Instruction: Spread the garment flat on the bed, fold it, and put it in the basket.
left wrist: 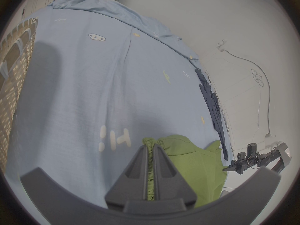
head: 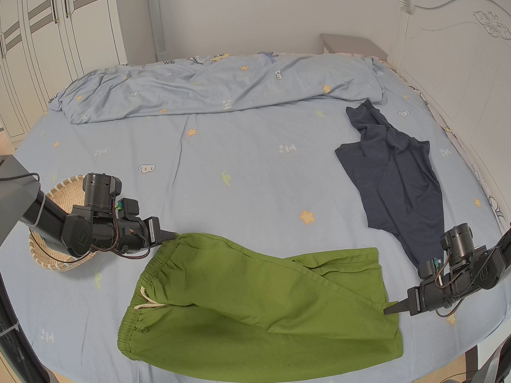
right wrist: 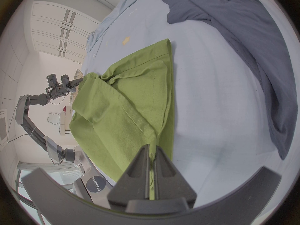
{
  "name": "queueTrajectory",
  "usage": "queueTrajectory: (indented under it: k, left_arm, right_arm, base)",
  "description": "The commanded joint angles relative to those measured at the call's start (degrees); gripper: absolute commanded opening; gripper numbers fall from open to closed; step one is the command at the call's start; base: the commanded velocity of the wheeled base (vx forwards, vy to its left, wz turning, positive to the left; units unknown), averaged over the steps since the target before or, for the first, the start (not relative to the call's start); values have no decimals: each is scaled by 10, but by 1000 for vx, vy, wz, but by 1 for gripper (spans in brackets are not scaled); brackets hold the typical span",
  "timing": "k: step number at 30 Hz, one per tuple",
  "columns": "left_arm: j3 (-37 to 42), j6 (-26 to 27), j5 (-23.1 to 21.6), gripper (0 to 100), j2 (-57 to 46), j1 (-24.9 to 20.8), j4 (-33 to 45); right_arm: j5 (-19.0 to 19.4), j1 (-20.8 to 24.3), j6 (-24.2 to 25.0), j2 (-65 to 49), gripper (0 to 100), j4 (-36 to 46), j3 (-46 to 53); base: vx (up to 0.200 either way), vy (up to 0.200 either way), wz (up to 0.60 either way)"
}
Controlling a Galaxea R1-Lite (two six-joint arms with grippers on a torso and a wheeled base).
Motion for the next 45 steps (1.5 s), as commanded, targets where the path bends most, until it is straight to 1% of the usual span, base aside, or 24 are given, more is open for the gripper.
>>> queueTrajectory:
  k: [1, 5, 9, 14, 19, 21, 22, 23, 25, 26, 28, 30, 32, 33, 34, 35, 37, 38, 42, 45]
  left_arm:
    - [1, 0, 0, 0, -1, 0, 0]
    - [1, 0, 0, 0, -2, 0, 0]
    - [1, 0, 0, 0, -3, 1, 0]
    - [2, 0, 0, 0, -7, 2, 0]
    - [2, 0, 0, 0, -17, 5, 0]
    - [2, -1, 1, 0, -31, 12, 0]
    - [2, -1, 0, 0, -32, 12, 0]
    - [3, -2, -1, 0, -47, 20, 0]
    - [8, -1, 0, 0, -61, 28, 0]
    - [8, -1, 0, 0, -63, 29, 0]
    - [9, 0, 0, 0, -81, 50, 0]
    - [8, -1, 0, 0, -84, 57, 0]
    - [4, 1, 0, 0, -89, 69, 0]
    - [2, 1, 0, 0, -92, 78, -1]
    - [2, 1, 0, 0, -92, 79, -1]
    - [1, 5, 2, 0, -92, 86, -2]
    - [-1, 7, 2, 0, -93, 89, -3]
    - [-4, 20, 1, 0, -92, 104, -5]
    - [-16, 33, 0, 0, -84, 124, -5]
    - [-27, 34, 0, 0, -72, 127, -5]
  right_arm:
    - [-1, -4, -2, -2, 0, 0, 0]
    - [-2, -12, -2, -14, 0, 0, -2]
    - [-5, -13, -1, -52, 0, 0, -4]
    - [-7, -14, 1, -68, 0, 1, -4]
    - [-24, -5, 1, -74, 0, 1, -7]
    - [-46, 8, 0, -81, 0, 0, -21]
    - [-48, 9, 1, -81, 0, 0, -23]
    - [-72, 24, 5, -81, 0, 2, -52]
    - [-101, 44, 11, -78, 0, 4, -91]
    - [-105, 48, 11, -78, 0, 4, -97]
    - [-144, 75, 12, -54, 0, 19, -170]
    - [-154, 79, 12, -44, 0, 30, -198]
    - [-173, 81, 8, -23, 0, 40, -242]
    - [-189, 88, 8, -7, 0, 39, -269]
    - [-191, 89, 8, -5, 0, 40, -271]
    - [-212, 94, 7, 7, 0, 39, -291]
    - [-218, 95, 7, 11, 0, 39, -298]
    - [-249, 101, 7, 37, 0, 37, -337]
    - [-268, 112, 8, 70, 0, 36, -397]
    - [-290, 114, 7, 98, 0, 36, -436]
  base:
    - [0, 0, 0]
    - [0, 0, 0]
    - [0, 0, 0]
    - [0, 0, 0]
    - [0, 0, 0]
    - [0, 0, 0]
    - [0, 0, 0]
    - [0, 0, 0]
    - [0, 0, 0]
    - [0, 0, 0]
    - [0, 0, 0]
    - [0, 0, 0]
    - [0, 0, 0]
    - [0, 0, 0]
    - [0, 0, 0]
    - [0, 0, 0]
    - [0, 0, 0]
    - [0, 0, 0]
    - [0, 0, 0]
    - [0, 0, 0]
